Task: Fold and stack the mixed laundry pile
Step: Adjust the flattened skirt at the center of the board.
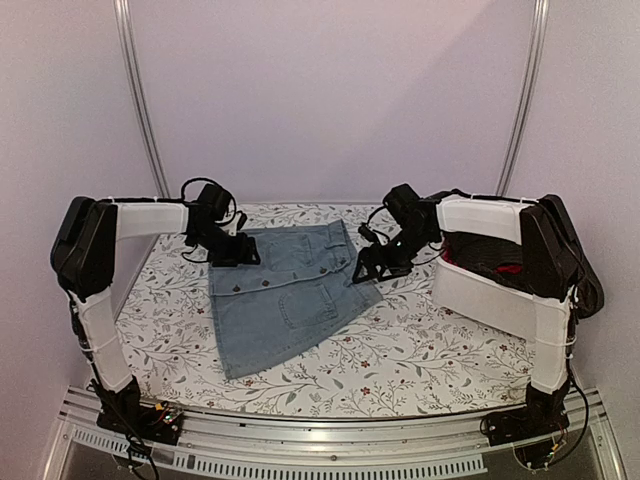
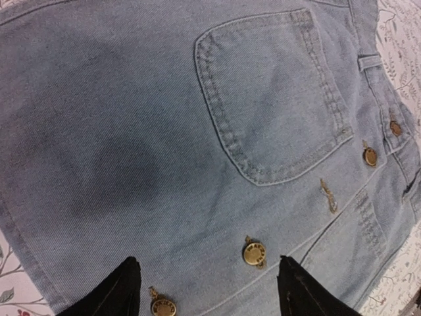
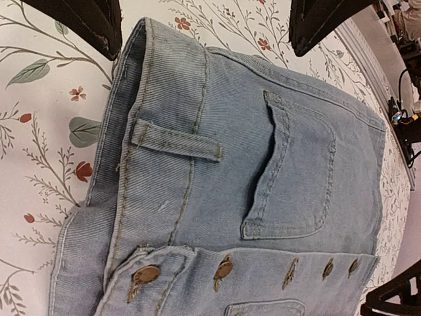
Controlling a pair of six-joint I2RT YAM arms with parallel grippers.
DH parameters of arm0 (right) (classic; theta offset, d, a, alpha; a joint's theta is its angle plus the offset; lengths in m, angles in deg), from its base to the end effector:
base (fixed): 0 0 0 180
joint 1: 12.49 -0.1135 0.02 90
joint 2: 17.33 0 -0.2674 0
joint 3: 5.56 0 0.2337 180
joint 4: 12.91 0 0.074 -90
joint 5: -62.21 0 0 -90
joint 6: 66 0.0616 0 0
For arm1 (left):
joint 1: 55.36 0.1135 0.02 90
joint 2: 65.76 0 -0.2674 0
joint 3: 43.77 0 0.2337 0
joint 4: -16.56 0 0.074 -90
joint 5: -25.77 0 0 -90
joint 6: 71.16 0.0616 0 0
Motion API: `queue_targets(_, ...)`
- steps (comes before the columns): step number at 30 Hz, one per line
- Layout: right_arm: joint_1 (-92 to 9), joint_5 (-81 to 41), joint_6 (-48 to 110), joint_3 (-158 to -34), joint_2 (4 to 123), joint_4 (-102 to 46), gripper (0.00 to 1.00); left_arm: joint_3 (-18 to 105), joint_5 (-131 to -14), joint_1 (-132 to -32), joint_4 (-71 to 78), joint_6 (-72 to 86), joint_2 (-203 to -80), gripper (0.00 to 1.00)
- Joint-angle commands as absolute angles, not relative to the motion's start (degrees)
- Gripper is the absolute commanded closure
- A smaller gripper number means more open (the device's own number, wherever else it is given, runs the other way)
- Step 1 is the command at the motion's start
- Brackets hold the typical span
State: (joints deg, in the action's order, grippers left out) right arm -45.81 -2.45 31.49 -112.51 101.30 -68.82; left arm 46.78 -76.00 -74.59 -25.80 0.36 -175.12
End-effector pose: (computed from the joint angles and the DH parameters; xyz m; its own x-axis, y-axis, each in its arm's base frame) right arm 0.3418 0.2563 0.1810 -0.8484 -0.4167 -0.3264 -0.5267 0.7261 0.4420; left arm 0.3685 -0.1418 0.1728 -0.9162 -0.0091 -0.4007 0.1317 0.9374 -0.3223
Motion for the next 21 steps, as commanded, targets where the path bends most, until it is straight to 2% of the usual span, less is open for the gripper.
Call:
queue_targets(1,-45.54,6.46,29.32,-114.08,103.15,-72.31,0.16,50.15,-76.06,-74.45,-26.7,1.99,-178.45,0.29)
queue_targets(4,-45.56,12.7,28.04,-115.25,104.62,-73.94,0.21,51.2,-75.53,-74.1,-27.33,2.45,-179.91,0.29)
queue_targets(8,-45.61,16.97,27.06,-115.69,104.89,-75.28,0.22,51.35,-75.4,-73.59,-27.1,2.57,-180.76,0.29)
queue_targets(14,-45.55,6.97,27.9,-115.94,104.14,-74.11,0.2,51.27,-75.52,-73.41,-26.64,2.98,-180.81,0.29)
queue_targets(18,-45.01,-1.69,31.16,-114.59,99.02,-68.84,0.14,50.92,-75.19,-73.38,-26.53,3.12,-180.9,0.29)
queue_targets(21,-44.66,-7.86,33.15,-115.88,100.14,-70.07,0.12,50.76,-75.13,-73.33,-26.37,3.22,-181.11,0.29)
